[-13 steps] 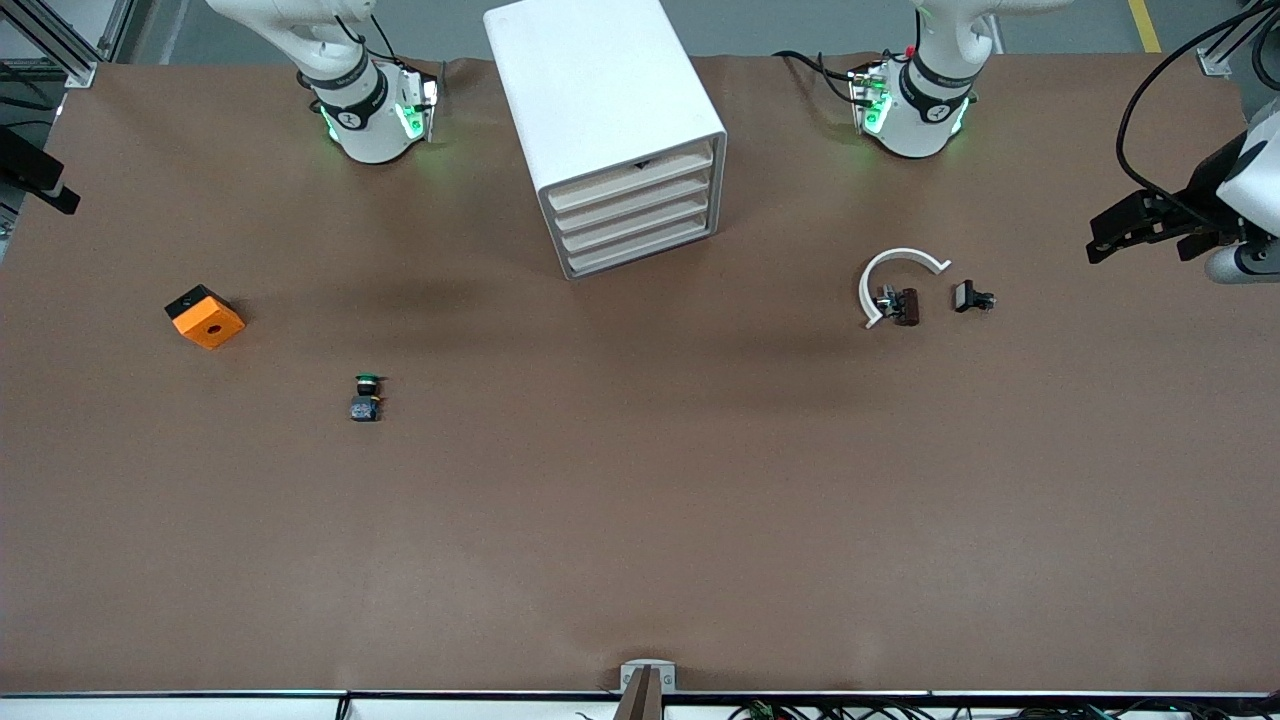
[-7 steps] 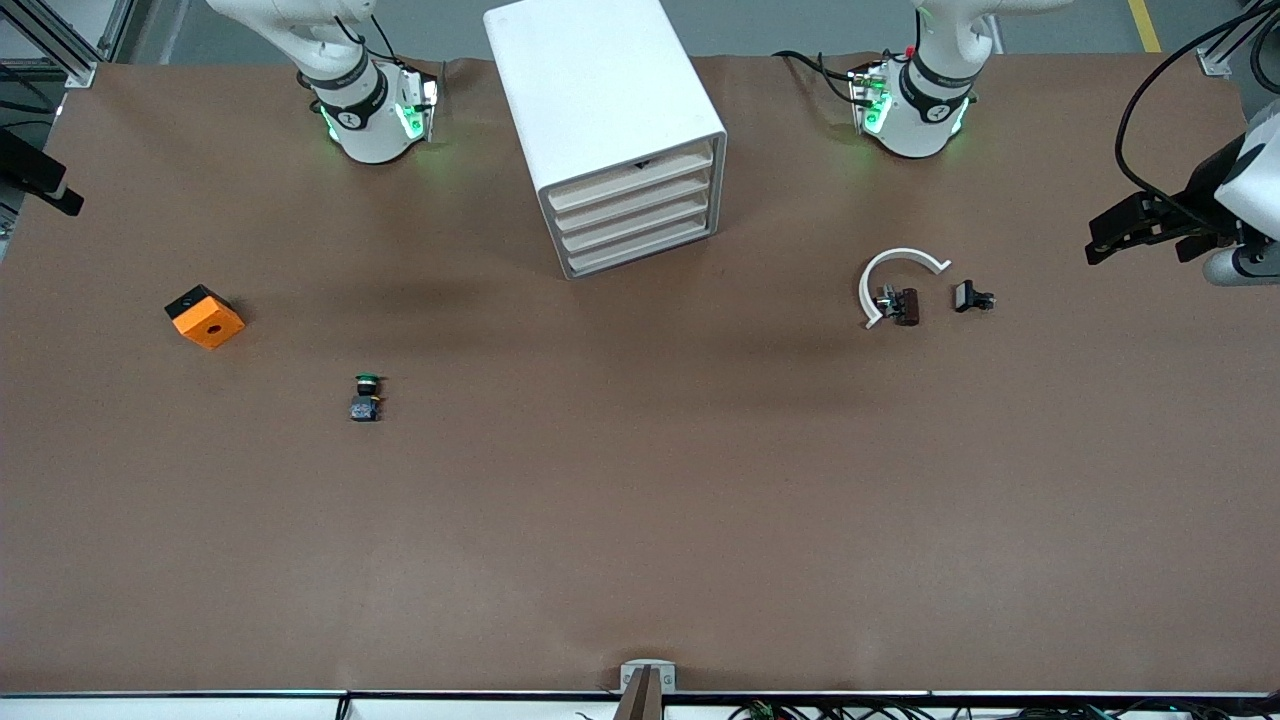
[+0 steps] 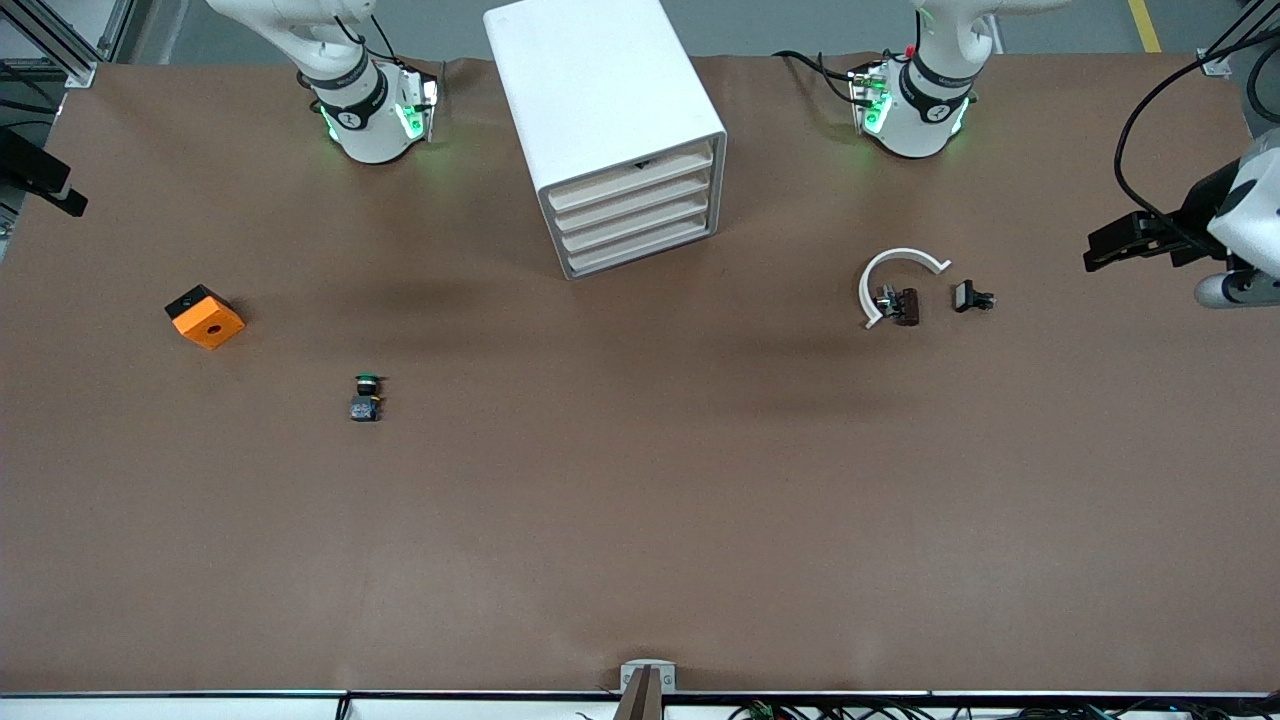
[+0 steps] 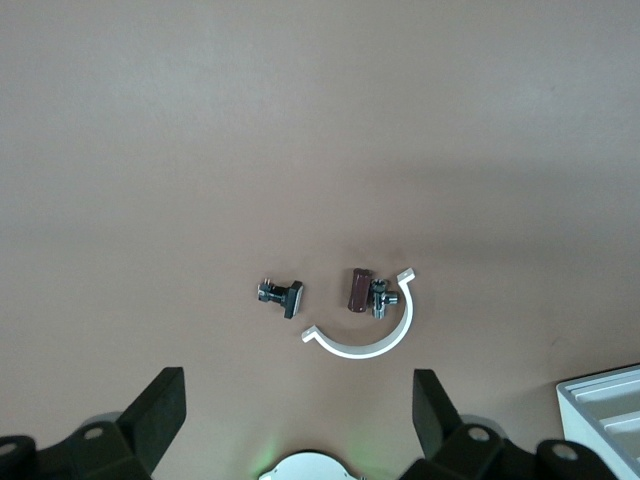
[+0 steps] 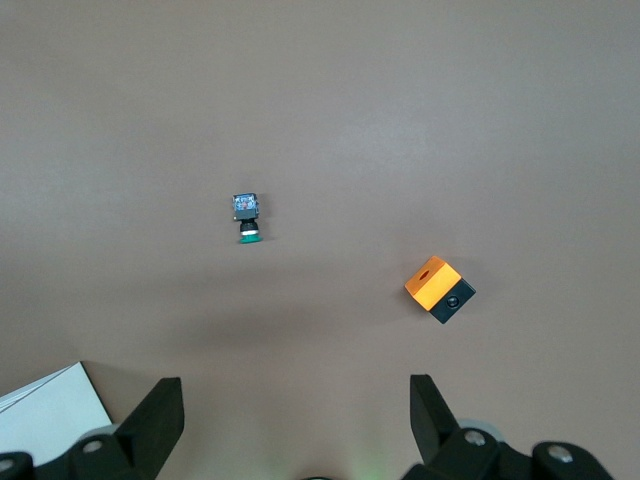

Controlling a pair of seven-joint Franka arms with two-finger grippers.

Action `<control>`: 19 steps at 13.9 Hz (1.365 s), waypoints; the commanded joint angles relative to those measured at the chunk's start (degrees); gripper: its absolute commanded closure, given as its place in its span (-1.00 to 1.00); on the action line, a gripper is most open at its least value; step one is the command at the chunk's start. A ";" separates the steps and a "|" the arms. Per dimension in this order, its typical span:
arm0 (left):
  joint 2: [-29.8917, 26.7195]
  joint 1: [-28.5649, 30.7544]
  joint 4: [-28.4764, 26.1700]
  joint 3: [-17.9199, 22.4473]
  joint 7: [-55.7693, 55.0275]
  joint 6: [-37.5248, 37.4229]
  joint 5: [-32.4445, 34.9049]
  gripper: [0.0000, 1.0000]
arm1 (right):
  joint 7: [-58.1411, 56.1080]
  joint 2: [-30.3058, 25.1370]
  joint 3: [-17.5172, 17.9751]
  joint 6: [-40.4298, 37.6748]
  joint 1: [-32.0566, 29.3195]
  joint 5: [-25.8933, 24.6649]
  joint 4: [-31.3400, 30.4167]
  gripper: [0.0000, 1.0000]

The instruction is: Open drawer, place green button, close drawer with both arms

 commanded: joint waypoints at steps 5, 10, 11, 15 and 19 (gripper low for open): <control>3.57 -0.49 -8.63 -0.26 -0.52 9.25 0.18 -1.00 | 0.41 -1.54 0.59 0.57 0.51 -1.65 -1.19 -1.00; 9.80 -1.80 -10.23 -0.52 -1.04 17.17 0.18 -1.00 | 0.41 -1.54 0.50 0.48 0.51 -1.65 -1.19 -1.00; 11.73 -1.98 -9.88 -0.61 -1.30 18.23 -0.17 -1.00 | 0.41 -1.54 0.50 0.48 0.51 -1.65 -1.19 -1.00; 17.53 -5.57 -6.90 -1.75 -14.88 19.38 -0.26 -1.00 | 0.41 -1.54 0.59 0.40 0.51 -1.65 -1.19 -1.00; 24.73 -8.05 0.04 -5.95 -35.19 15.18 -1.75 -1.00 | 0.41 -1.54 0.50 0.31 0.51 -1.65 -1.19 -1.00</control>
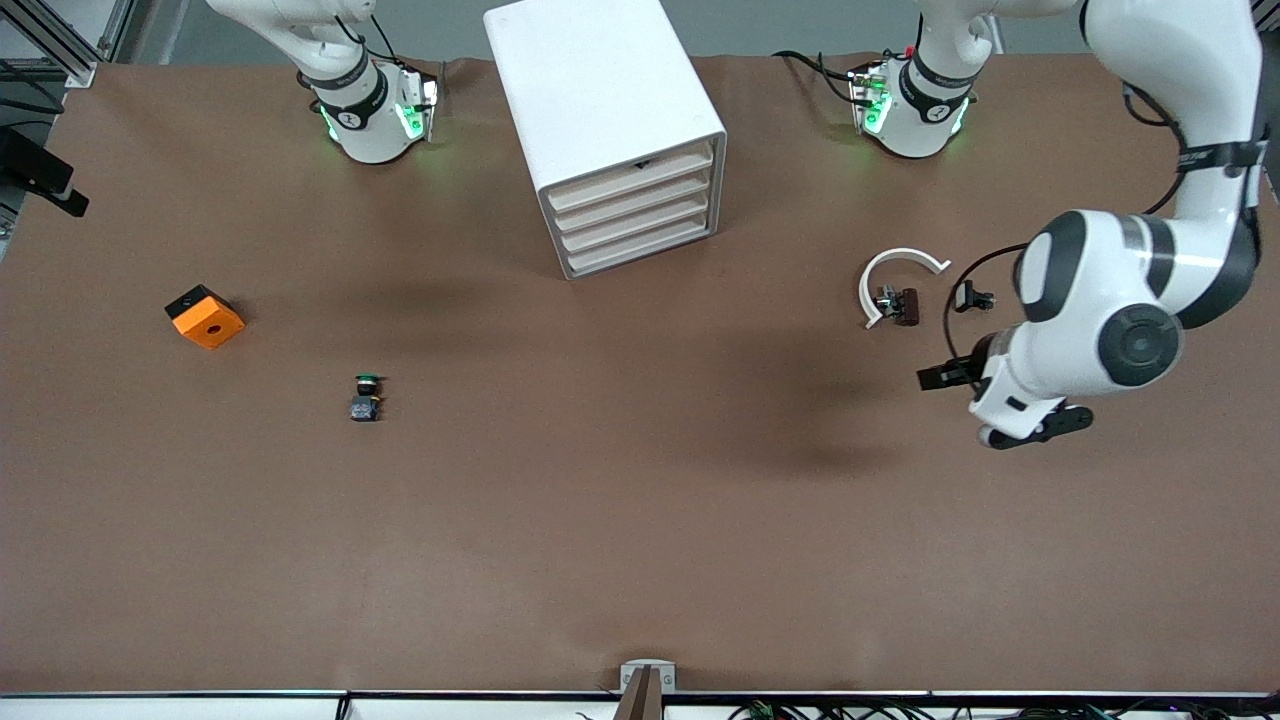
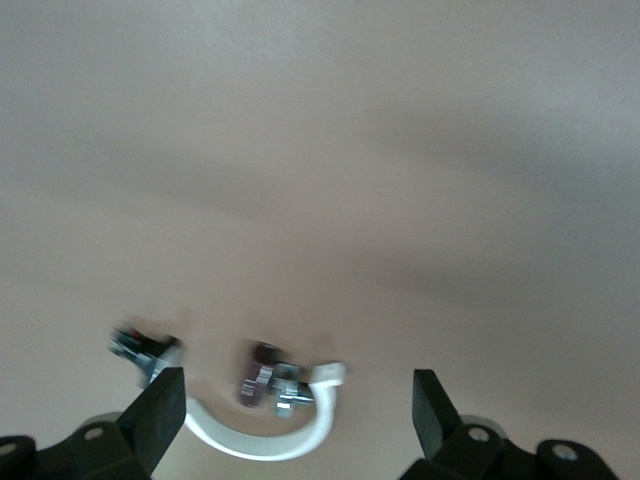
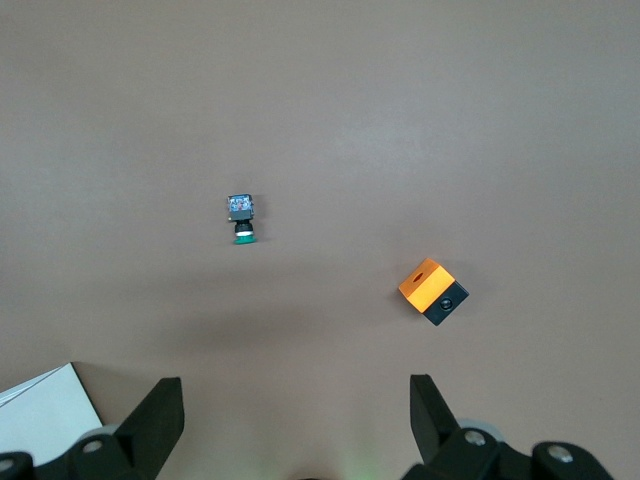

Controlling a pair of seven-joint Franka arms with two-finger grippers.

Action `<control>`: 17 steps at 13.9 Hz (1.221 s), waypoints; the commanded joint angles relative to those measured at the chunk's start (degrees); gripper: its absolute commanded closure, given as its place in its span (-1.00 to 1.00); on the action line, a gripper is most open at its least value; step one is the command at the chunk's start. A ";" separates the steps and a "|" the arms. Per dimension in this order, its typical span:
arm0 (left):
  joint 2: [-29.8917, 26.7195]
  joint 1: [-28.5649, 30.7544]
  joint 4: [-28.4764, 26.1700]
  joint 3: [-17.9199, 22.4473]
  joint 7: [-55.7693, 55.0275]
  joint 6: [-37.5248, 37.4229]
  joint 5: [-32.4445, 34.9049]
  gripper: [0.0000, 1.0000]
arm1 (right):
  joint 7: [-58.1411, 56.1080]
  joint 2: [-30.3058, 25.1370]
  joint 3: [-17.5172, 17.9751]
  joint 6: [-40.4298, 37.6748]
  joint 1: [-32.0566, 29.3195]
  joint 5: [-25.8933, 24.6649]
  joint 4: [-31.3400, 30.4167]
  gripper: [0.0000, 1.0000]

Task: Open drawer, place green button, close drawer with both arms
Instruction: 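Reach the left gripper toward the drawer handle of the white cabinet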

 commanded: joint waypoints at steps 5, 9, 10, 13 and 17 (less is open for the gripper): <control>12.36 -0.32 13.72 -5.35 -28.58 -9.16 -14.97 -1.00 | 0.42 -1.45 0.13 0.13 0.25 -0.75 -1.18 -1.00; 17.20 -0.06 15.22 -8.15 -47.04 -12.94 -19.29 -1.00 | 0.42 -1.45 0.05 0.04 0.25 -0.75 -1.18 -1.00; 18.60 0.20 15.22 -8.94 -52.13 -14.25 -20.34 -1.00 | 0.42 -1.45 0.05 0.04 0.25 -0.75 -1.18 -1.00; 21.86 0.47 15.22 -11.84 -66.46 -16.02 -22.72 -1.00 | 0.42 -1.45 0.05 0.04 0.25 -0.75 -1.18 -1.00; 26.16 -0.32 15.31 -12.82 -80.10 -21.89 -28.42 -1.00 | 0.42 -1.45 0.05 0.04 0.25 -0.75 -1.18 -1.00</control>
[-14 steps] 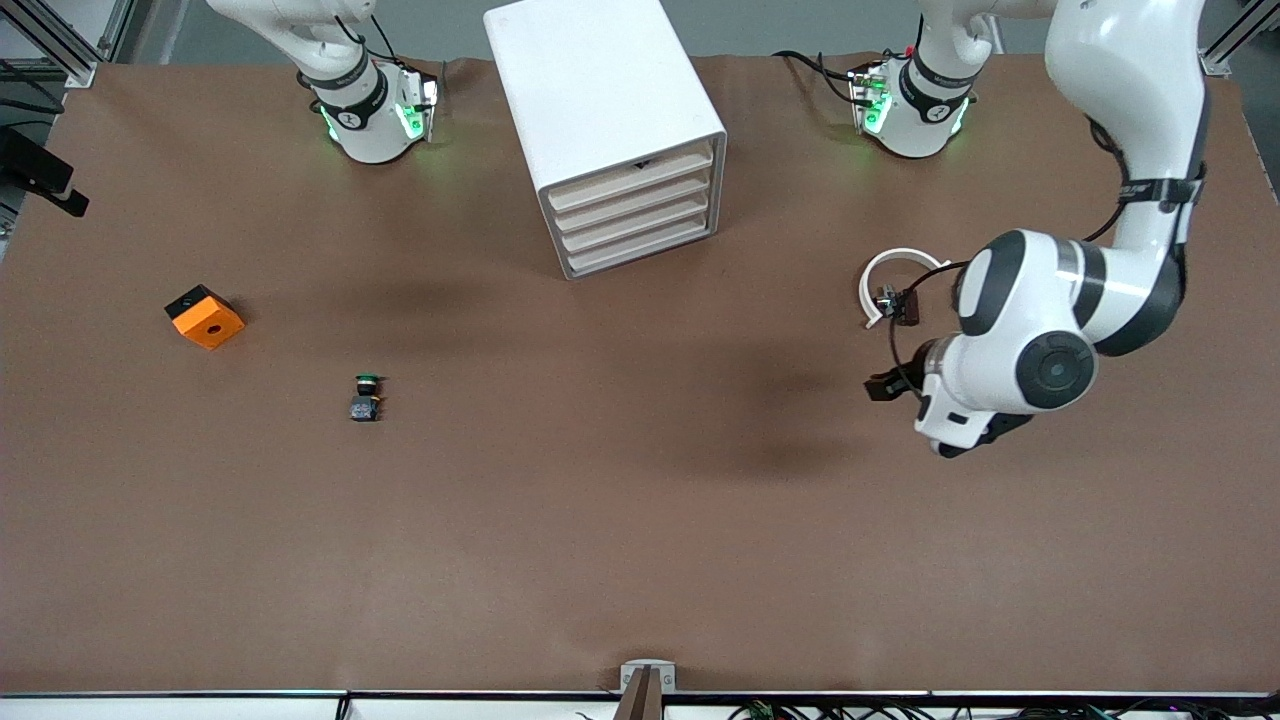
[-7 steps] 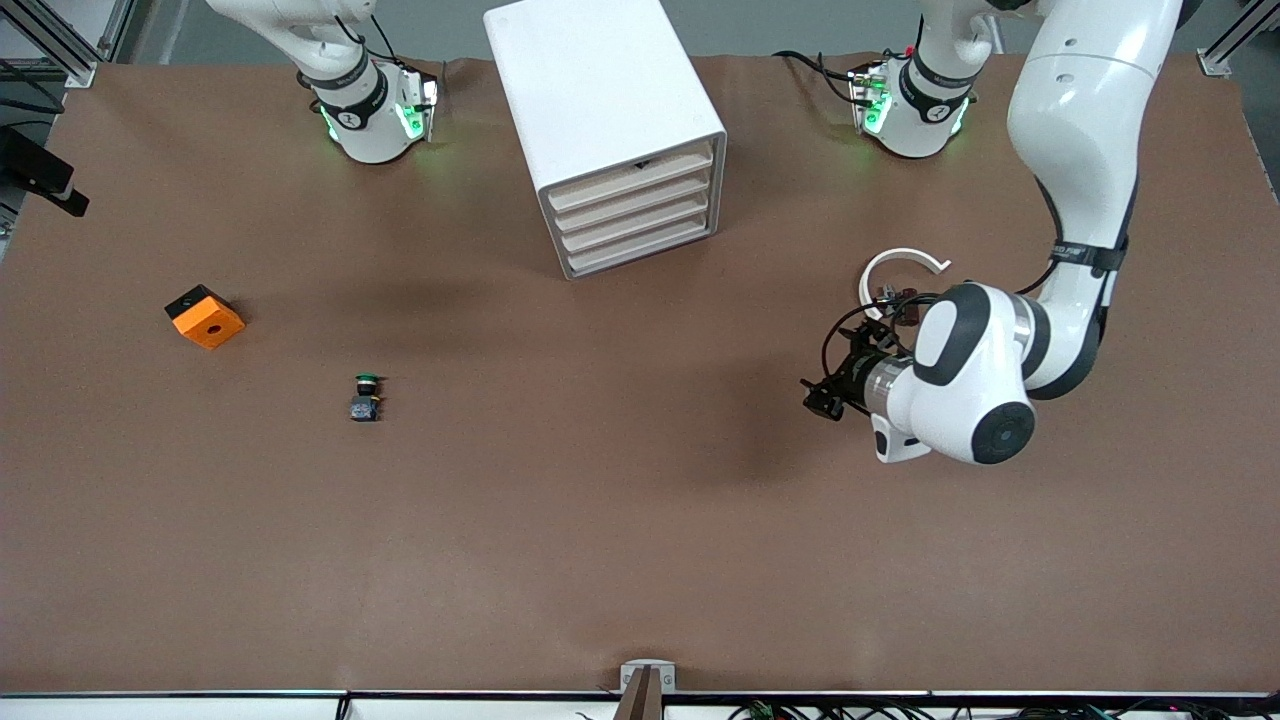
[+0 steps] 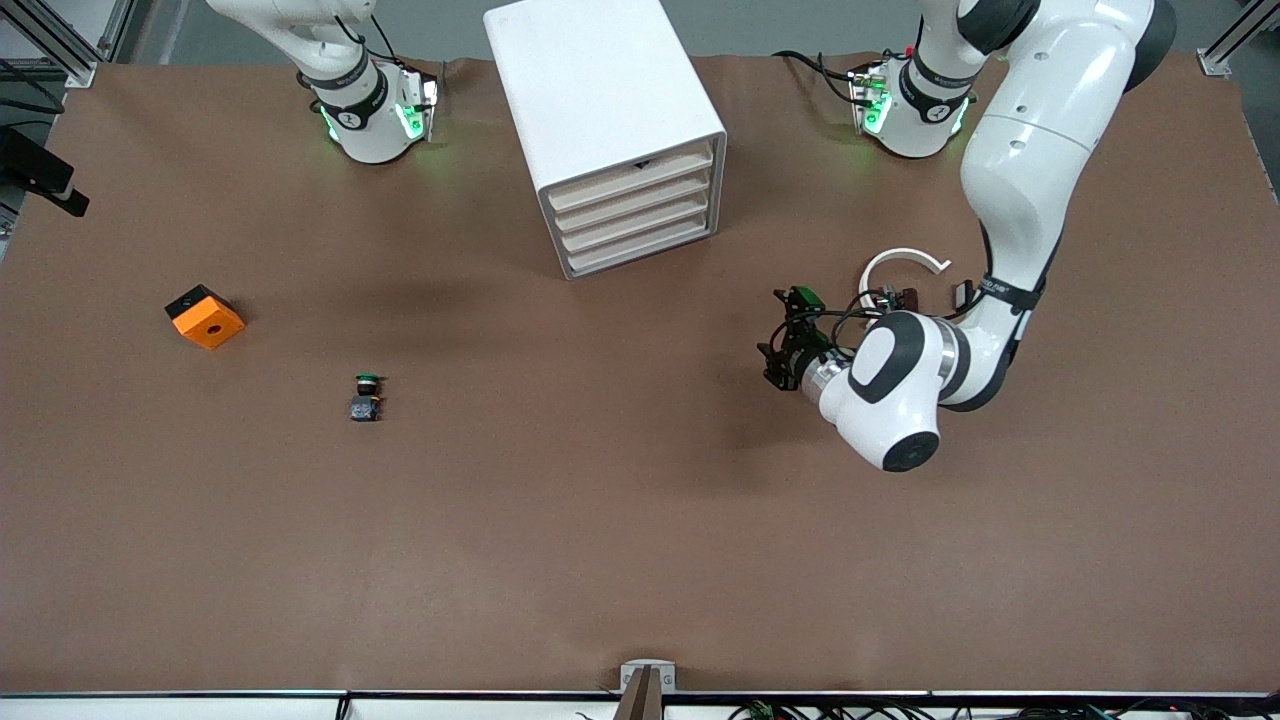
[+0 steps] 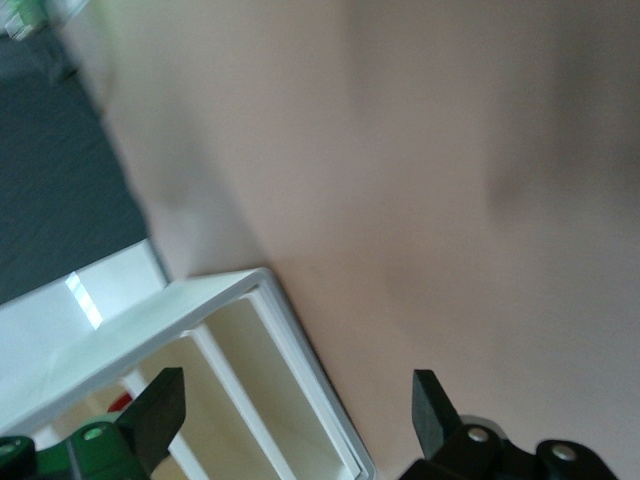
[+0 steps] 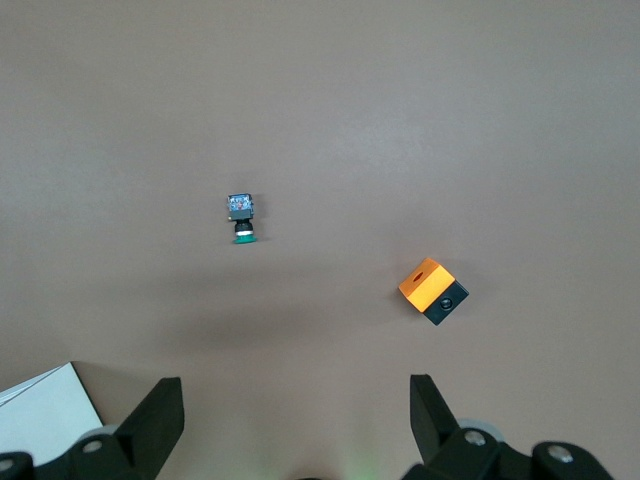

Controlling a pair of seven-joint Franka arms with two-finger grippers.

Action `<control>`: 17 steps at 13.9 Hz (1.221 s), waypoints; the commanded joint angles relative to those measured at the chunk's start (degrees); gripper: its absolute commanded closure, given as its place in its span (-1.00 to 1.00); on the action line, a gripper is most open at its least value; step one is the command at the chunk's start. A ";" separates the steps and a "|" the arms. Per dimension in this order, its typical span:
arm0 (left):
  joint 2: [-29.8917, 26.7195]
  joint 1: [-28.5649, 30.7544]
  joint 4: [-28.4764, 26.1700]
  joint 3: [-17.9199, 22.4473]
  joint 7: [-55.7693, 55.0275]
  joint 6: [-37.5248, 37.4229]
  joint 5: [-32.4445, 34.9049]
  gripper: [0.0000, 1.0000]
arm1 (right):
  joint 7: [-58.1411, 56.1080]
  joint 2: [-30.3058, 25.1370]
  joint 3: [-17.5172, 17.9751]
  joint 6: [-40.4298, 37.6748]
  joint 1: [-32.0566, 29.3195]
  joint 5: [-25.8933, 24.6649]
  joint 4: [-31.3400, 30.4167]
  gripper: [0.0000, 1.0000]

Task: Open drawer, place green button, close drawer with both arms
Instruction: 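Reach the left gripper toward the drawer handle of the white cabinet, then grasp the drawer handle with the left gripper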

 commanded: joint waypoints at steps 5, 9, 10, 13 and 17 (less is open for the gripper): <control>6.59 -1.72 2.08 -1.54 -17.24 -7.98 -11.22 -1.00 | 0.42 -1.44 0.04 0.09 0.25 -0.74 -1.14 -1.00; 11.25 -2.61 2.09 -1.46 -22.17 -9.65 -14.92 -1.00 | 0.42 -1.44 0.04 0.00 0.16 -0.74 -1.23 -1.00; 11.69 -2.96 2.00 -1.46 -22.44 -9.65 -15.18 -1.00 | 0.42 -1.44 0.04 0.00 0.16 -0.74 -1.23 -1.00; 12.84 -3.92 2.00 -1.46 -22.35 -9.65 -15.89 -0.54 | 0.51 -1.52 0.04 0.00 0.16 -0.74 -1.14 -1.00; 12.93 -6.73 1.74 -1.46 -22.35 -9.74 -15.98 -0.31 | 0.51 -1.53 0.04 0.00 0.16 -0.74 -1.23 -1.00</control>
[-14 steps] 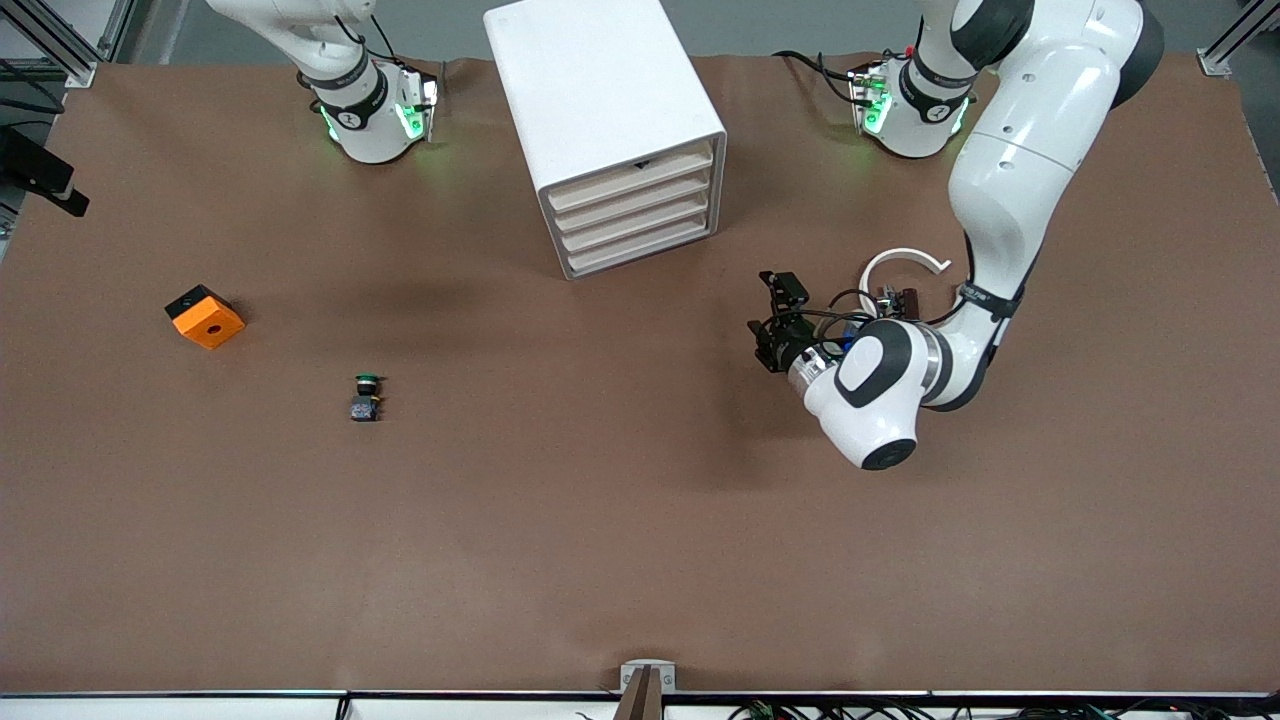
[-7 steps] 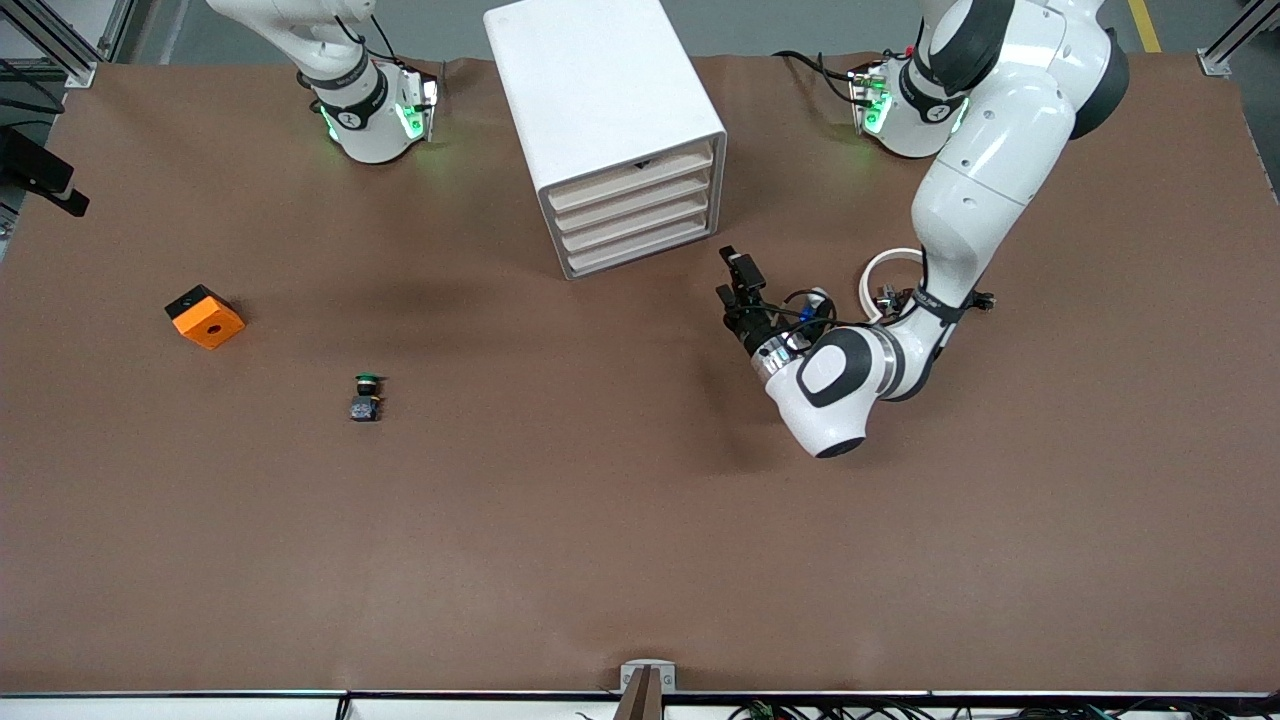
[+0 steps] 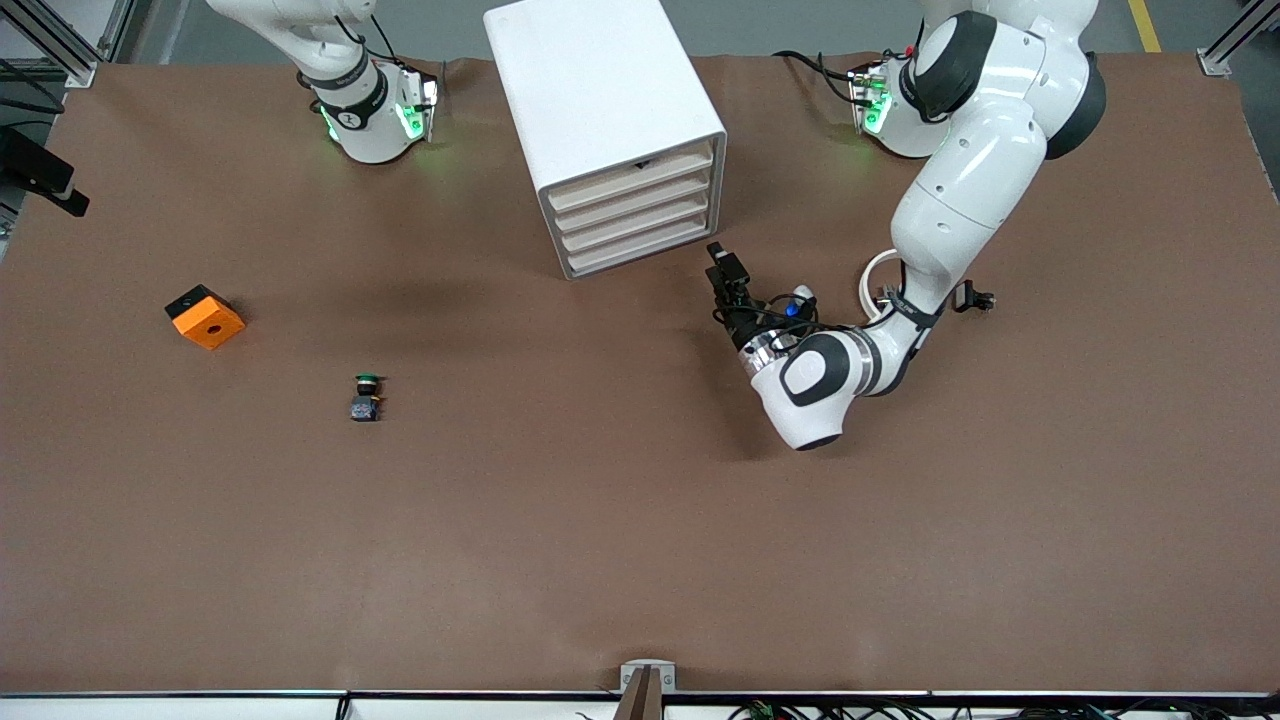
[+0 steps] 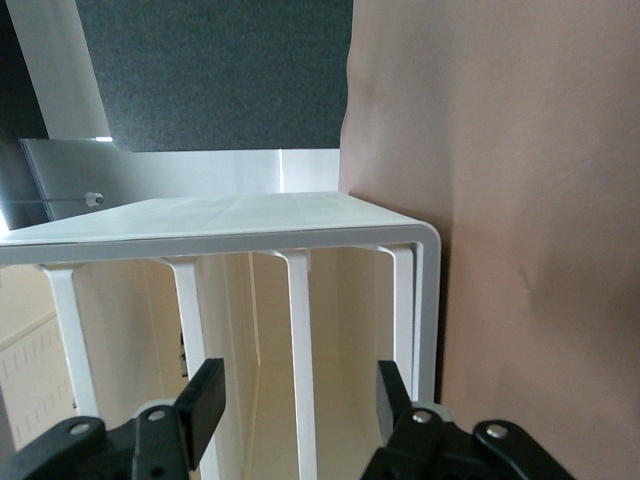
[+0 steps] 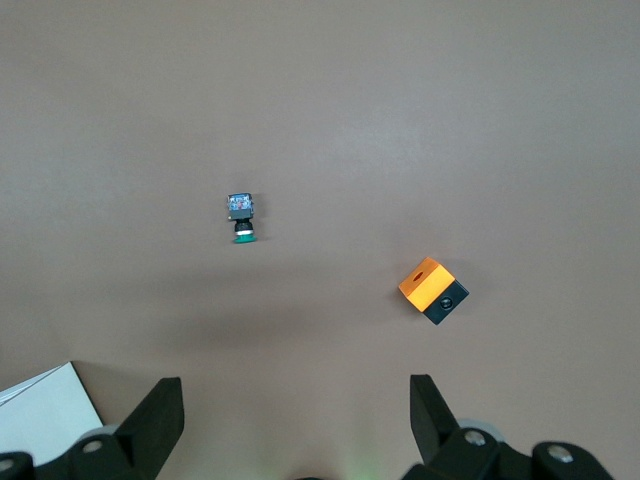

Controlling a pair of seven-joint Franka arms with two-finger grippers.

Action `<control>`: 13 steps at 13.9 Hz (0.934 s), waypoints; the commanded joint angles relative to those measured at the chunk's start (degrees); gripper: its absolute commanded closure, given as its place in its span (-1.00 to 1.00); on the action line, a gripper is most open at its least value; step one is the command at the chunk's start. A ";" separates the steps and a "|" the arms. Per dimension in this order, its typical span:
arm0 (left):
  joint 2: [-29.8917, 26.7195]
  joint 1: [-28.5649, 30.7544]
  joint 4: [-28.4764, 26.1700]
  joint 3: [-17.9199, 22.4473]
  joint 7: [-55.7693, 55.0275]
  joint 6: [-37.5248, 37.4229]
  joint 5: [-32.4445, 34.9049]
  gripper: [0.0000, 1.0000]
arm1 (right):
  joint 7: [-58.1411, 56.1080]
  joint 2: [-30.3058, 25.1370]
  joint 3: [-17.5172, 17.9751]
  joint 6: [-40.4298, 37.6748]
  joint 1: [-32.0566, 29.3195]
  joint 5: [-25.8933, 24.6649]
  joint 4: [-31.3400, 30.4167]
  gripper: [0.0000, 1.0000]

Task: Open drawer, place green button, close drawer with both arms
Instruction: 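Grasp the drawer handle with the left gripper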

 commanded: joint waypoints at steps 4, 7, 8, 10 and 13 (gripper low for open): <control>0.51 -4.06 1.12 0.05 -0.85 -1.49 -1.04 -0.29 | 0.50 -1.43 0.05 0.32 0.25 -0.57 -1.22 -1.00; 0.51 -6.08 0.42 -0.04 -0.76 -1.94 -1.12 -0.29 | 0.51 -1.43 0.05 0.40 0.16 -0.56 -1.22 -1.00; 0.51 -6.69 0.33 -0.04 -0.68 -1.94 -1.13 -0.29 | 0.59 -1.43 0.05 0.40 0.16 -0.56 -1.22 -1.00; 0.51 -8.54 -0.29 -0.13 -0.50 -1.93 -1.82 -0.29 | 0.50 -1.43 0.05 0.14 0.16 -0.56 -1.22 -1.00; 0.78 -10.12 -0.11 -0.04 -0.41 -1.85 -2.88 -0.29 | 0.50 -1.43 0.05 0.40 0.34 -0.56 -1.13 -1.00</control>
